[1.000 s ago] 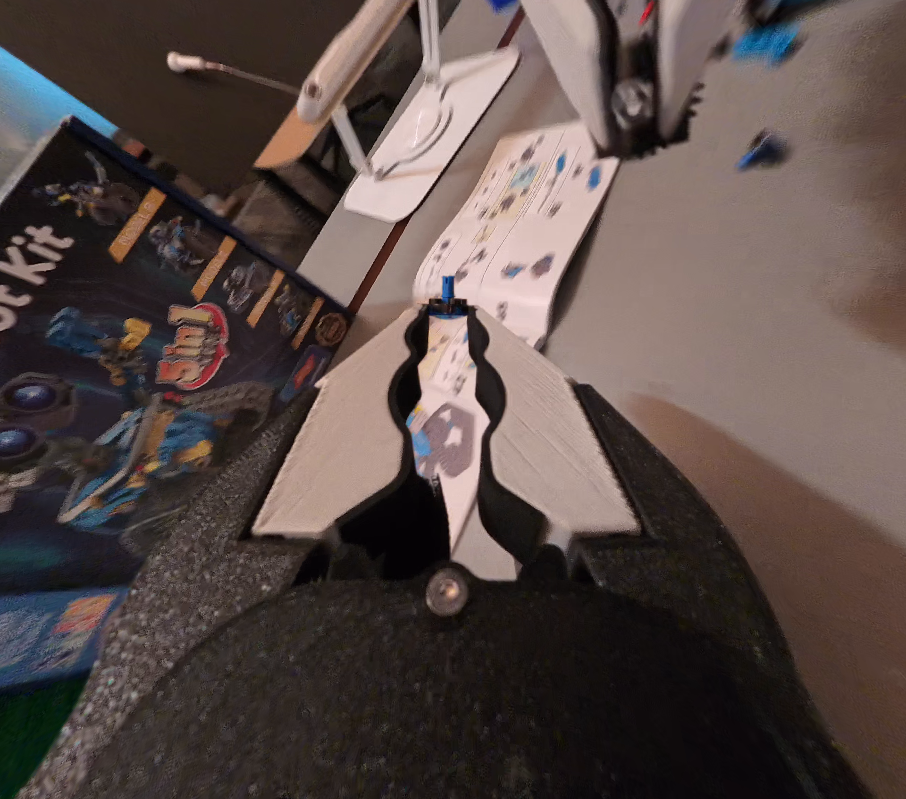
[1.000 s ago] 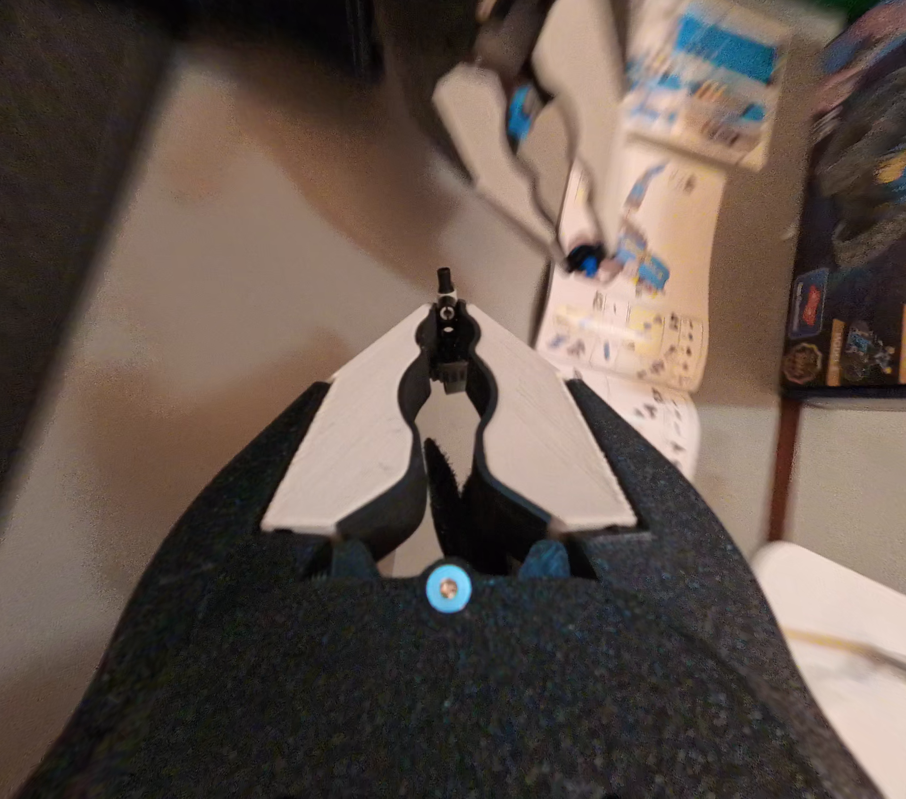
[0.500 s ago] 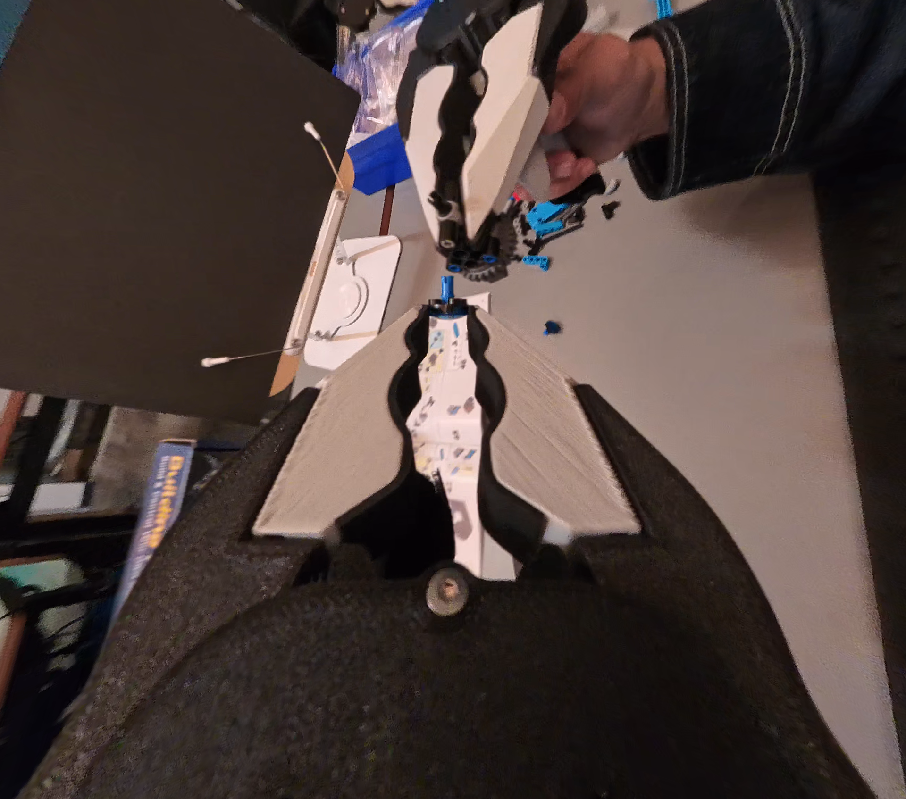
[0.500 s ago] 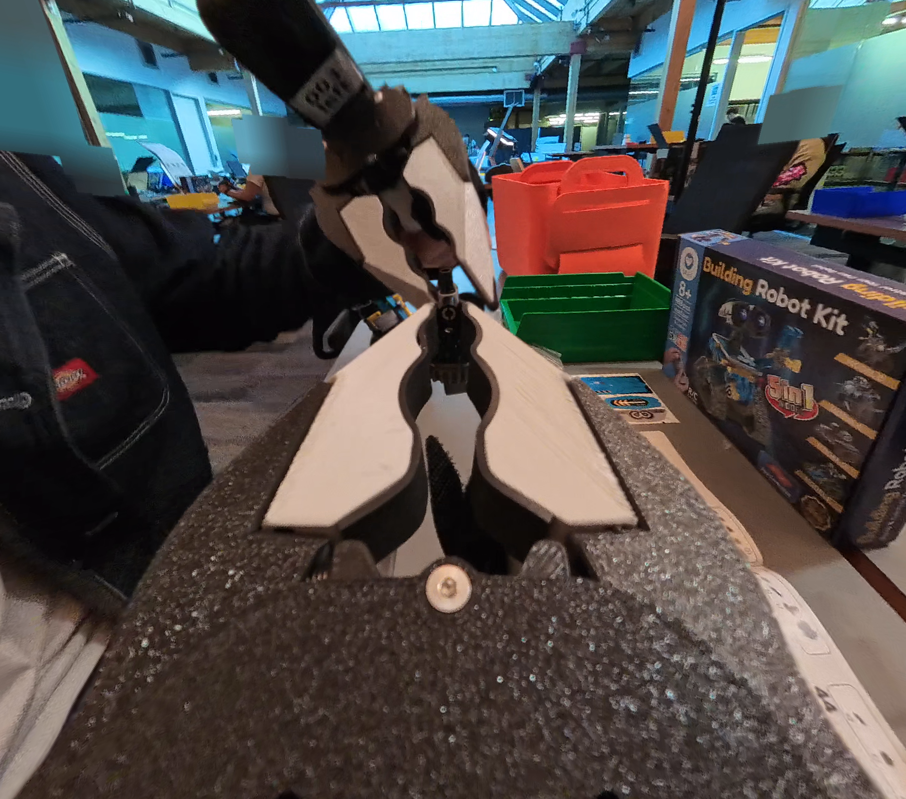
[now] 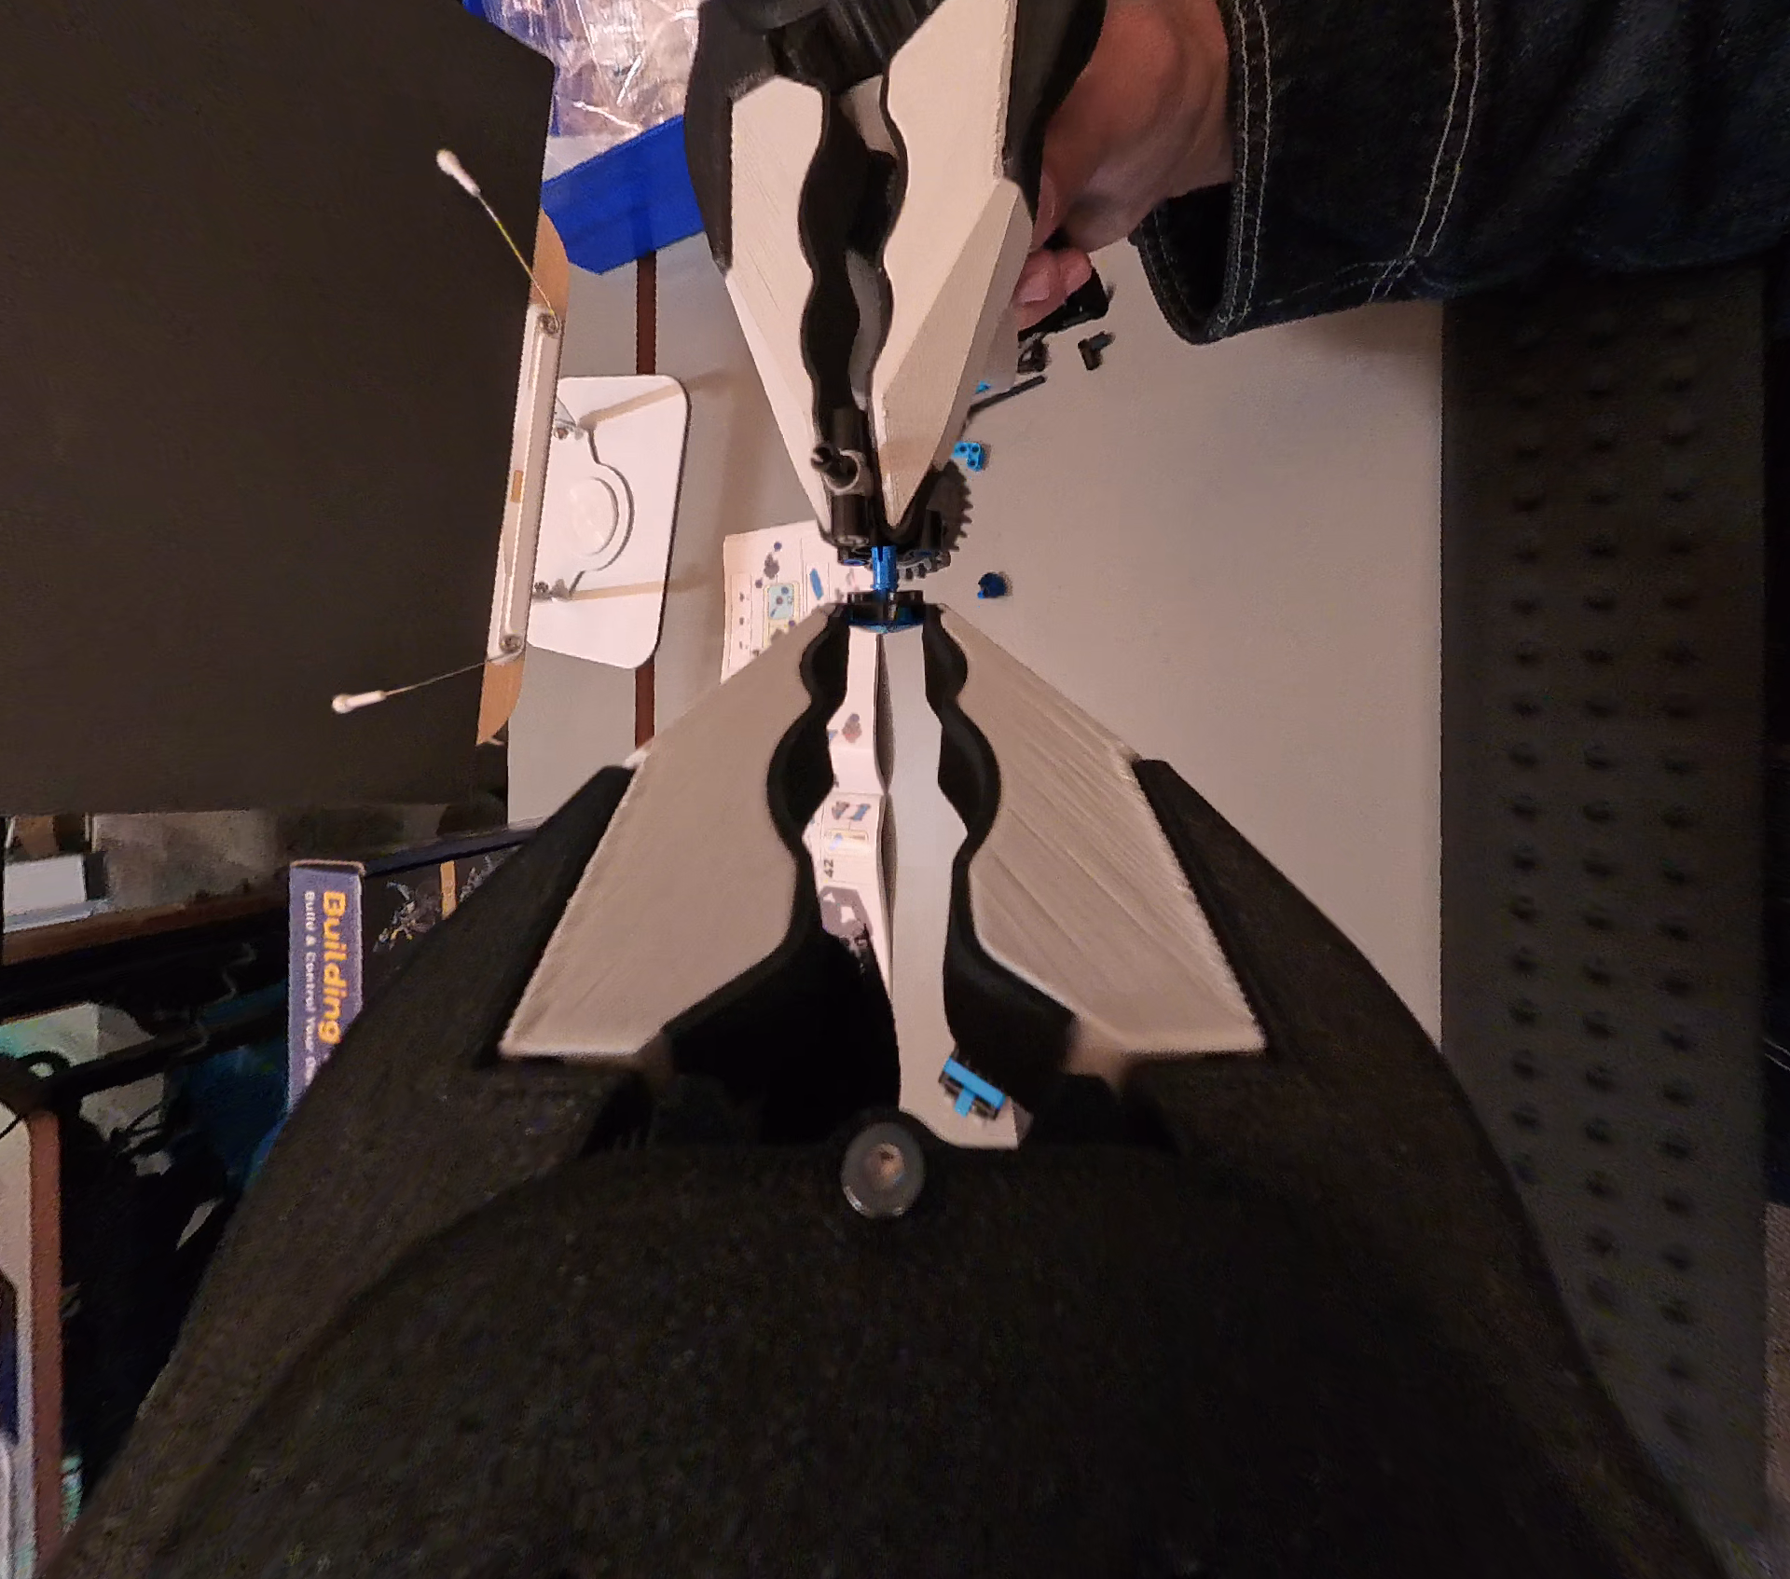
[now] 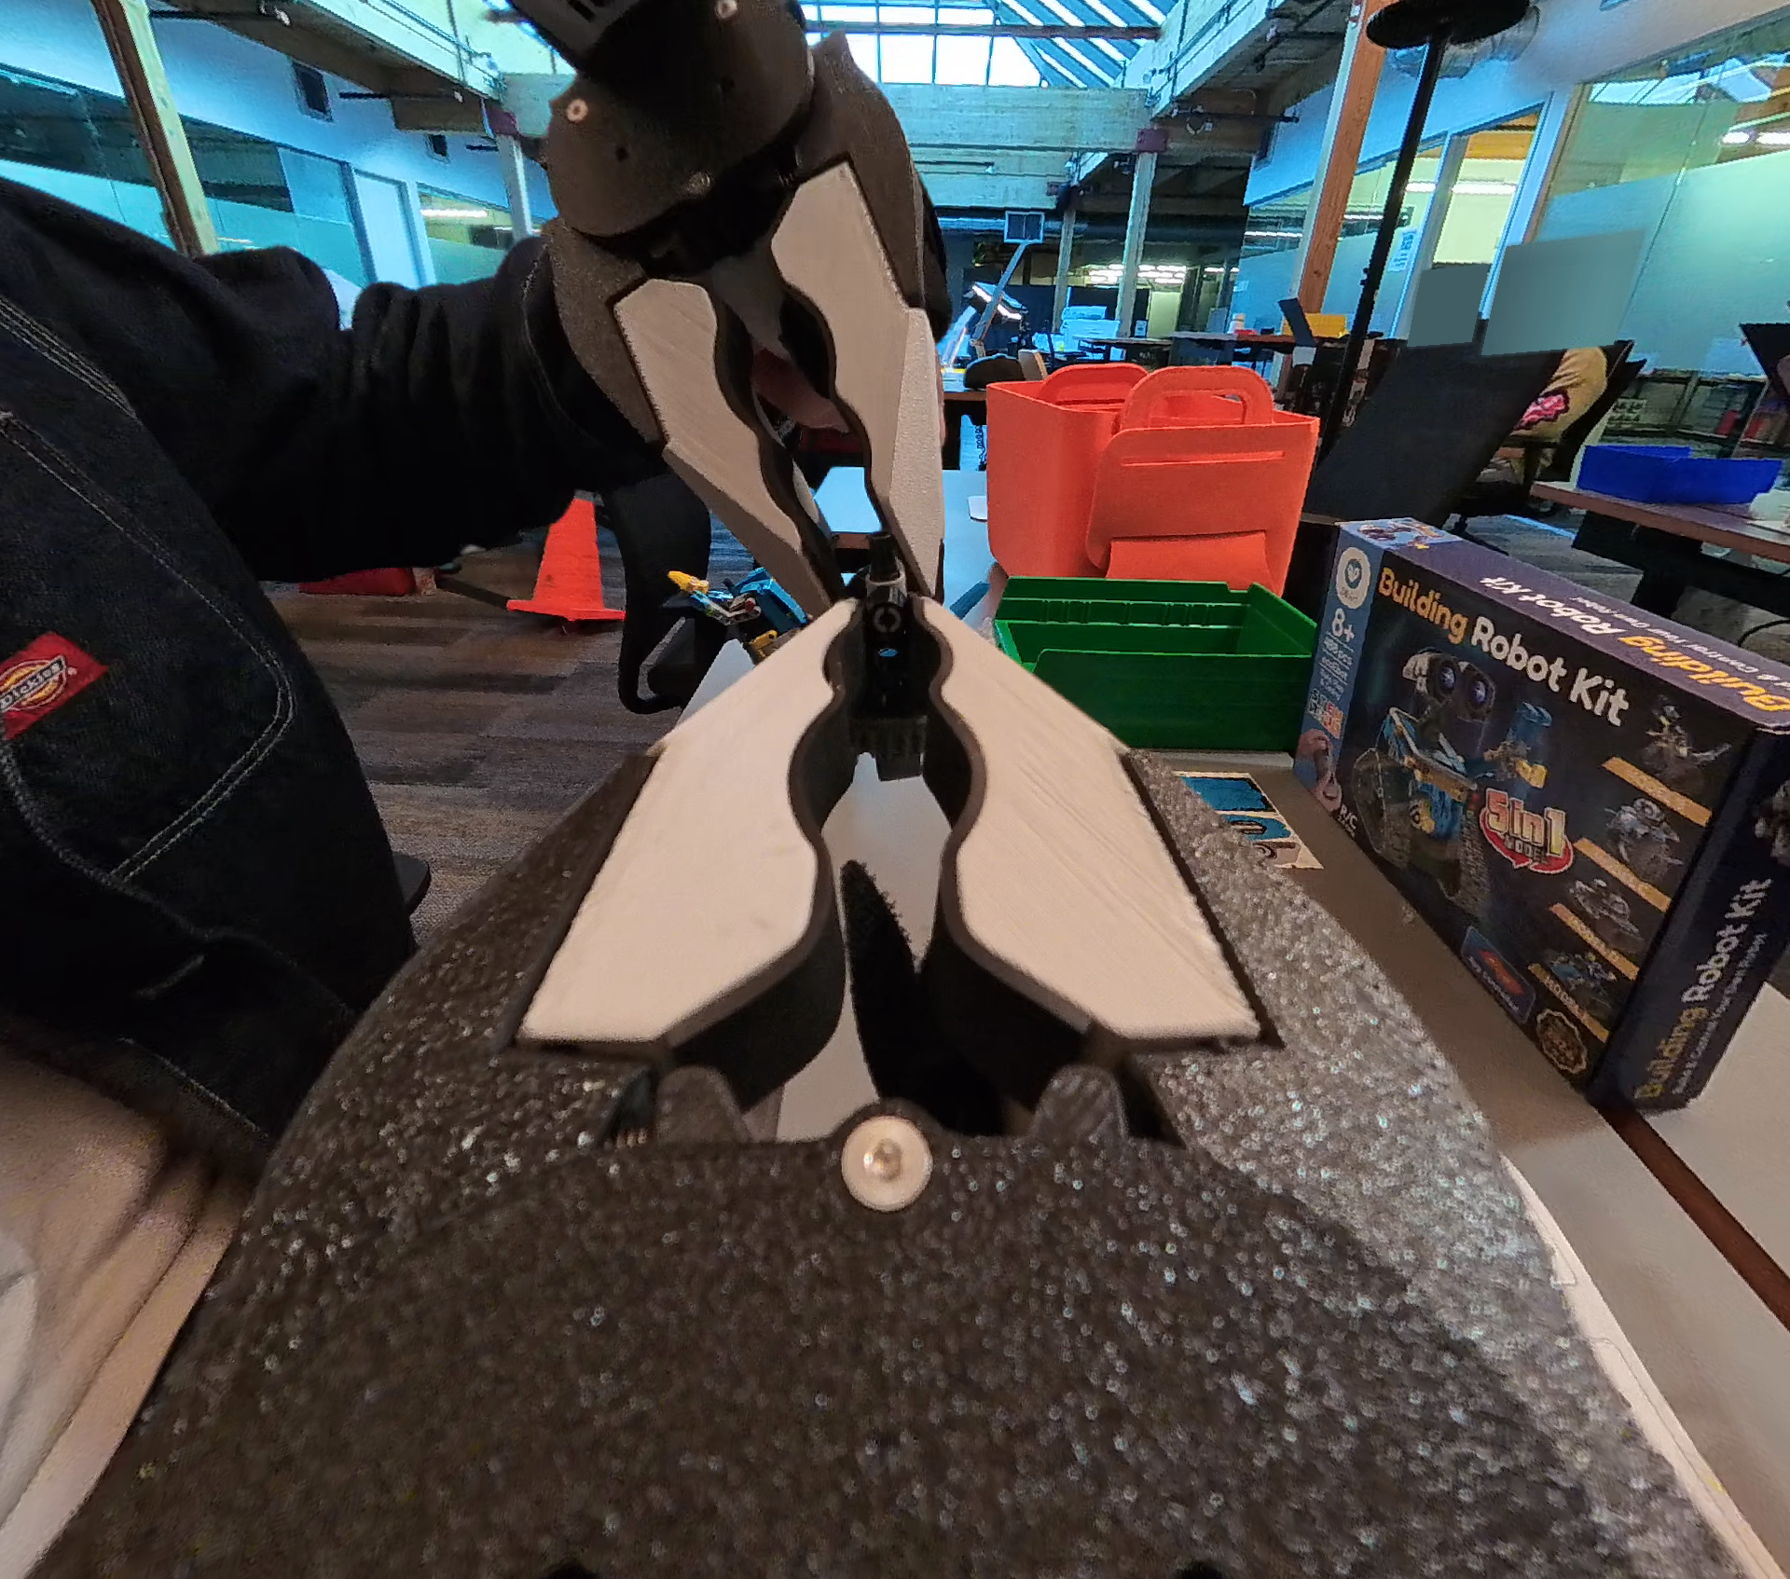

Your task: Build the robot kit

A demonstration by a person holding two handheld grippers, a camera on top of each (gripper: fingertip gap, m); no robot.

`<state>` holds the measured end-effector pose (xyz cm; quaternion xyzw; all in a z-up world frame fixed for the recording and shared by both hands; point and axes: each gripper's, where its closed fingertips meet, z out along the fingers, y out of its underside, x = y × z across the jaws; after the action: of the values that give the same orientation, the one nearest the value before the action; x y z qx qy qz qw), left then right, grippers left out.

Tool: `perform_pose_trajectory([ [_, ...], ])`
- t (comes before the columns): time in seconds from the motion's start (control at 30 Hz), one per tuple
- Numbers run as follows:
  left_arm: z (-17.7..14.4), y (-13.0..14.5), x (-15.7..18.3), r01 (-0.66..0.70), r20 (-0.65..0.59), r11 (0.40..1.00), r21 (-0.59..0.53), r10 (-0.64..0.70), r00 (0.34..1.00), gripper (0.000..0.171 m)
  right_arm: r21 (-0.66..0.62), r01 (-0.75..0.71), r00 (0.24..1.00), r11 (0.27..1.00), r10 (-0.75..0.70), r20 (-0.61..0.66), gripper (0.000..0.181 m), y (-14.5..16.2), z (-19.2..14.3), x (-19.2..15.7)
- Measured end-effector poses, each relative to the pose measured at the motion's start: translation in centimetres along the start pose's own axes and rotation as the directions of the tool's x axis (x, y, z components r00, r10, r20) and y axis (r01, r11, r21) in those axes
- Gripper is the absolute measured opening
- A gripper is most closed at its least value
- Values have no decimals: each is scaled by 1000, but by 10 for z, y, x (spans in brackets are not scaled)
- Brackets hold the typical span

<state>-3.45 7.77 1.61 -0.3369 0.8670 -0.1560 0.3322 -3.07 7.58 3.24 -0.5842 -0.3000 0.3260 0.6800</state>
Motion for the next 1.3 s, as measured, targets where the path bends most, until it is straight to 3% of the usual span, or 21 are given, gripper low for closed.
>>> perform_pose_trajectory([
  [0.3, 9, -4, -1, 11, -14, 998, -59, -11, 1000, 15, 14, -36, 999, 999, 36, 18, 6, 3, -10, 3],
  [1.3, 15, 3, 0, 52, -16, 994, -100, -54, 998, 15, -22, -72, 997, 997, 73, 26, 7, 13, -9, 5],
])
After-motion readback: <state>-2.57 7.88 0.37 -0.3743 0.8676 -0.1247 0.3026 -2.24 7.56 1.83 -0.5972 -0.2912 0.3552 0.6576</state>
